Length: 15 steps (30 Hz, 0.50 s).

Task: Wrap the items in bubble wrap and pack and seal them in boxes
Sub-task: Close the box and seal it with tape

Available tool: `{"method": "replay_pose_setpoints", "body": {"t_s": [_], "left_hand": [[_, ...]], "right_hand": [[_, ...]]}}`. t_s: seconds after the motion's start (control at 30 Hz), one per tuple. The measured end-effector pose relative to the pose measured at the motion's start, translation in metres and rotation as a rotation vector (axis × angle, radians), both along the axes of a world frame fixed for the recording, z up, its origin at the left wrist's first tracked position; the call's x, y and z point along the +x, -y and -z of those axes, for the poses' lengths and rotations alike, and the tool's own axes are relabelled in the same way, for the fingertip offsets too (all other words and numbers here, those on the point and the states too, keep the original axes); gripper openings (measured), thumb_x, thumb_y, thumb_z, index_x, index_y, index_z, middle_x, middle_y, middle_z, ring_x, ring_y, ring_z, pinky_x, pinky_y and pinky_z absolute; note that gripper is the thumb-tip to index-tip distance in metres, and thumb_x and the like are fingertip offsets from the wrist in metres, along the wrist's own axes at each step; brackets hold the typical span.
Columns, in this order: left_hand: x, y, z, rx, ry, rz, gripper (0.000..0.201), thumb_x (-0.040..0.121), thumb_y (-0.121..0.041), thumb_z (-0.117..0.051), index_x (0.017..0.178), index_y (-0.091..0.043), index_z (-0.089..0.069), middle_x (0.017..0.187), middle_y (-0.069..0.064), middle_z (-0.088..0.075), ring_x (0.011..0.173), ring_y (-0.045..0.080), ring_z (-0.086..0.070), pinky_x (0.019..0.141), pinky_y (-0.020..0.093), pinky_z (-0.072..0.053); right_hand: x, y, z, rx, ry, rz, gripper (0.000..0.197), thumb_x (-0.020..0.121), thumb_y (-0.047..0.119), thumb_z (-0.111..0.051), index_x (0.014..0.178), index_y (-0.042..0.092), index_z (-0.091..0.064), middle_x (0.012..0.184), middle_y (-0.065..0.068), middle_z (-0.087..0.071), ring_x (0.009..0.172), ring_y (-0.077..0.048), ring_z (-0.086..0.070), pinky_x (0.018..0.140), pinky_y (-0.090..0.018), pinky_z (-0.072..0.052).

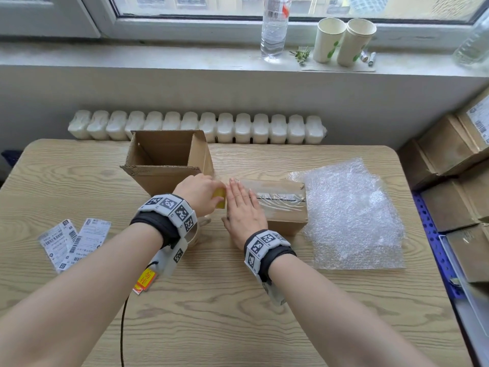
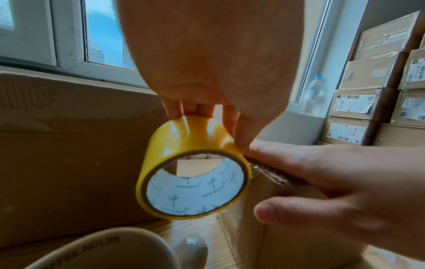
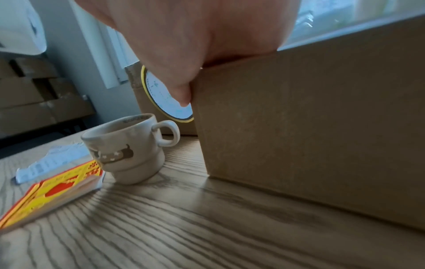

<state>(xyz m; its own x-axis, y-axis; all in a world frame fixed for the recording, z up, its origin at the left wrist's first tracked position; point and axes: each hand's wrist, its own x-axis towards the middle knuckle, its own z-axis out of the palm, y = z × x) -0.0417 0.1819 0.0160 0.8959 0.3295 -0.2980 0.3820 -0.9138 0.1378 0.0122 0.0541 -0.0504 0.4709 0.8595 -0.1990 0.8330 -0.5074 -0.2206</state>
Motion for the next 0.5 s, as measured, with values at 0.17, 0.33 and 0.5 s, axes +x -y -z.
{"method": "replay_pose_setpoints", "body": {"t_s": [0.17,0.33,0.5], "left_hand": [[-0.001,-0.006,0.0,-0.088,0.021,0.025,0.038,0.088,-0.045,-0.057,0.122,-0.028,-0.06,0.102,-0.001,-0.063,0.101,0.018,-0.056,0.087,0.034,-0.047],[-0.004,0.016,-0.004,-0.236,0.051,-0.091,0.043,0.077,-0.053,-0.067,0.108,-0.024,-0.059,0.091,0.0,-0.067,0.089,0.02,-0.062,0.078,0.033,-0.05],[-0.021,0.06,0.014,-0.562,0.189,-0.383,0.05,0.072,-0.036,-0.078,0.099,-0.017,-0.04,0.079,0.0,-0.058,0.076,0.02,-0.053,0.068,0.031,-0.04]], "right_hand": [[0.006,0.007,0.006,0.004,0.018,-0.056,0.07,0.098,0.025,-0.034,0.15,0.01,0.011,0.158,-0.003,0.017,0.146,-0.016,0.014,0.117,-0.035,0.012],[0.02,0.038,0.012,0.113,0.077,-0.18,0.059,0.092,0.024,-0.036,0.149,0.011,-0.025,0.157,-0.004,-0.02,0.144,-0.02,-0.021,0.117,-0.037,-0.007],[0.03,0.073,0.014,0.138,0.024,-0.263,0.074,0.088,0.014,-0.051,0.151,0.02,-0.013,0.158,-0.005,-0.016,0.145,-0.023,-0.015,0.118,-0.035,-0.003]]}}
